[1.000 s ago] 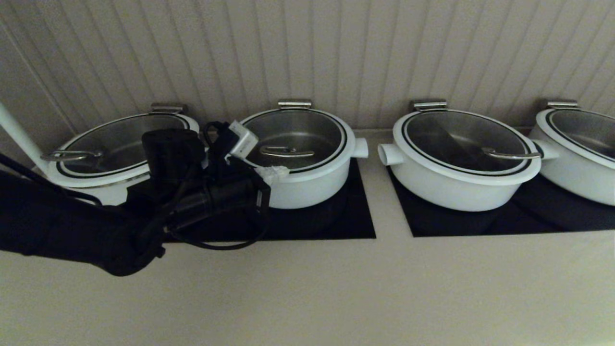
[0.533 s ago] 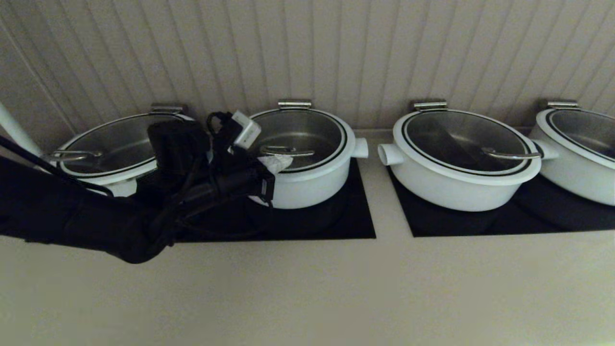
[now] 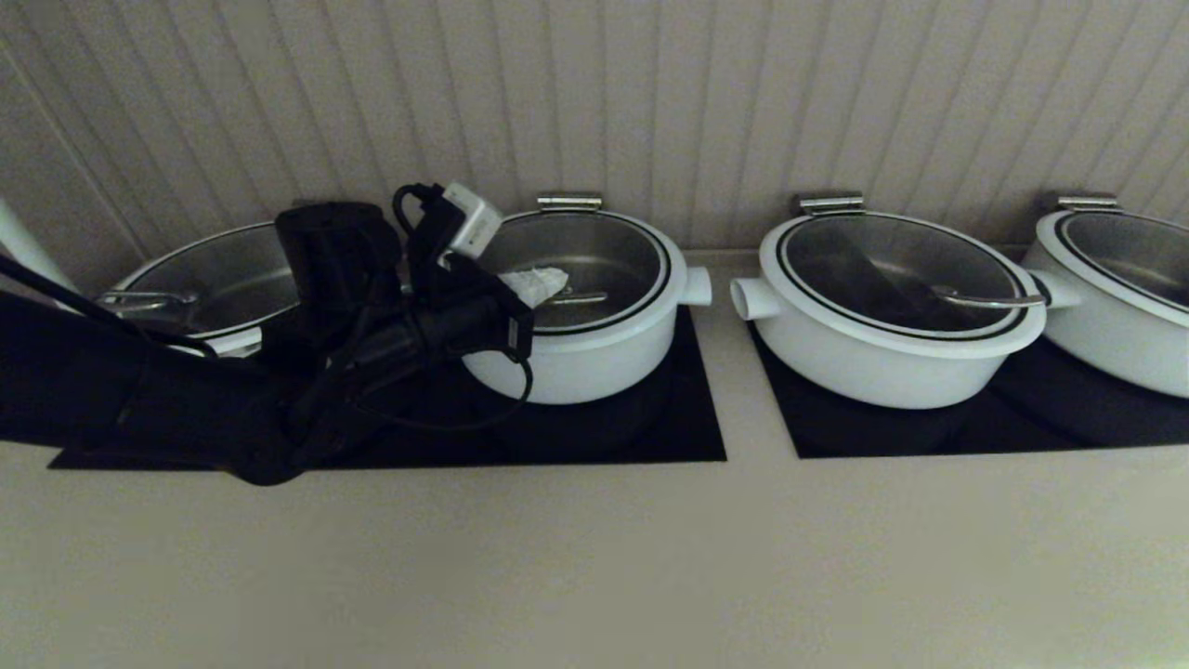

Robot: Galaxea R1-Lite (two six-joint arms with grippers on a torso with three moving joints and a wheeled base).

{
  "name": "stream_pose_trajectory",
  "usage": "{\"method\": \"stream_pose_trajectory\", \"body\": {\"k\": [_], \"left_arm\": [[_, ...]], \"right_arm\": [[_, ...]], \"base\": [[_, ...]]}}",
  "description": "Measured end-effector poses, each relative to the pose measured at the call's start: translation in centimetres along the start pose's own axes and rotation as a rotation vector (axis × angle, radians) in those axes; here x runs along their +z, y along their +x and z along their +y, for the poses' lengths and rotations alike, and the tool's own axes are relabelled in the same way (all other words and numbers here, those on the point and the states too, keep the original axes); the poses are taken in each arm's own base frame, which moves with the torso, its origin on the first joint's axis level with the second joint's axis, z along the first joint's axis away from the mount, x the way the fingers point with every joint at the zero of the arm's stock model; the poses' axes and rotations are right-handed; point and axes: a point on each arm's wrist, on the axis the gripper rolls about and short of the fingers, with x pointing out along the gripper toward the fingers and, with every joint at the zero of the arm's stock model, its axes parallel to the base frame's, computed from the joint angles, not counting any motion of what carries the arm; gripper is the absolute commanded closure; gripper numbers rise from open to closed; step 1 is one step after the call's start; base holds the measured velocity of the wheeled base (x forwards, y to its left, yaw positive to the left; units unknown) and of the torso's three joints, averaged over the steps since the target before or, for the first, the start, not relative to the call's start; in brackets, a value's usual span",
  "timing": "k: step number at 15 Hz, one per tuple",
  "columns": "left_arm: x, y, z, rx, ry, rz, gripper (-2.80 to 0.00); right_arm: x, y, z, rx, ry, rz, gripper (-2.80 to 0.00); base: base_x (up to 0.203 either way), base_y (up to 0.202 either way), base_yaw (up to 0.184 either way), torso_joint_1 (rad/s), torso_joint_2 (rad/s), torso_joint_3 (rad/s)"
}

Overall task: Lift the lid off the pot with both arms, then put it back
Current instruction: Open the food pot lid a small opening with the left arm

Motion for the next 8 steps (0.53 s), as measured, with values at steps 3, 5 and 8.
{"method": "stream_pose_trajectory", "body": {"k": [3, 5, 8], "left_arm": [[0.2, -0.2, -0.1, -0.001, 0.001, -0.002, 0.00], [0.0, -0.6, -0.2, -0.004, -0.002, 0.009, 0.00], [-0.7, -1.8, -0.9, -0.017, -0.017, 0.049, 0.00]], "right_arm": [[0.0, 0.0, 0.0, 0.000, 0.000, 0.000, 0.00], [0.0, 0.0, 0.0, 0.000, 0.001, 0.000, 0.00], [0.0, 0.0, 0.0, -0.001, 0.004, 0.000, 0.00]], "base": [[0.000, 0.000, 0.000, 0.000, 0.00, 0.000], [0.000, 0.000, 0.000, 0.000, 0.00, 0.000], [0.000, 0.000, 0.000, 0.000, 0.00, 0.000]]}}
